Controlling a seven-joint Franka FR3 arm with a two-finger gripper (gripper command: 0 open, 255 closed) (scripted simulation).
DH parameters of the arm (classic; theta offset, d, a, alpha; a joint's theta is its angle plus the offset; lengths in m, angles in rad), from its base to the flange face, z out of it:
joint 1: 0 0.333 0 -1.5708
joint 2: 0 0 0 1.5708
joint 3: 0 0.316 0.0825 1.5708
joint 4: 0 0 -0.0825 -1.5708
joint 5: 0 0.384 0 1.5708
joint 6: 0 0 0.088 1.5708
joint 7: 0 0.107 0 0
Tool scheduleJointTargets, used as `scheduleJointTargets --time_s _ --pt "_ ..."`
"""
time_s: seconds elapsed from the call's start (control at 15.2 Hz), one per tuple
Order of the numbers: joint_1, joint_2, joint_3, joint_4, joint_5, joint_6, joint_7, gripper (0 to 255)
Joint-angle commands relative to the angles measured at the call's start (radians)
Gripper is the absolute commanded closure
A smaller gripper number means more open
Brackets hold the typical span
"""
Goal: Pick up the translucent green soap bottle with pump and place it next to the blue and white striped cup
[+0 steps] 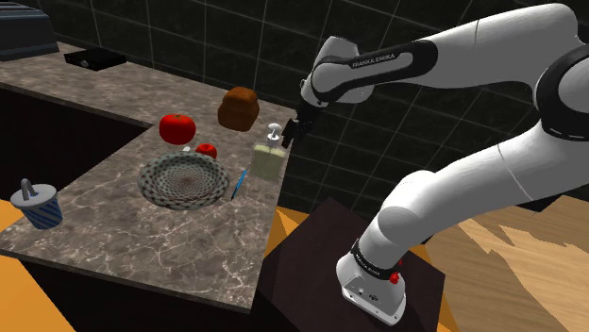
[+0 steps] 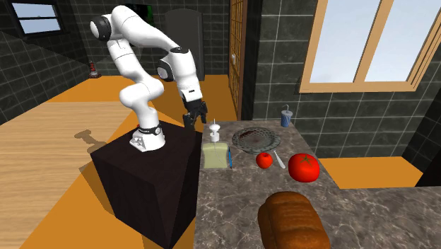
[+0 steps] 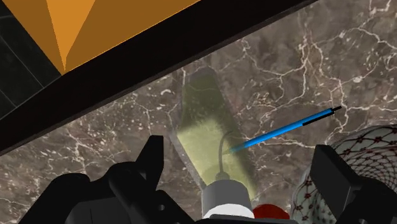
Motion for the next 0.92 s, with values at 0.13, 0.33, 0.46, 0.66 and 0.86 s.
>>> scheduleJointTargets --time_s 0.13,0.33,0.46,0.66,0.86 --pt "0.014 0.148 -0.050 -0.014 0.043 0.183 -0.065 0" --pt "0.024 0.187 -0.054 -0.025 0.059 0.233 -0.075 0" --pt "0.031 0.215 -0.057 -0.031 0.071 0.266 -0.084 0" --pt "0.042 0.252 -0.061 -0.037 0.089 0.308 -0.096 0" --pt "0.042 0.252 -0.061 -0.037 0.089 0.308 -0.096 0"
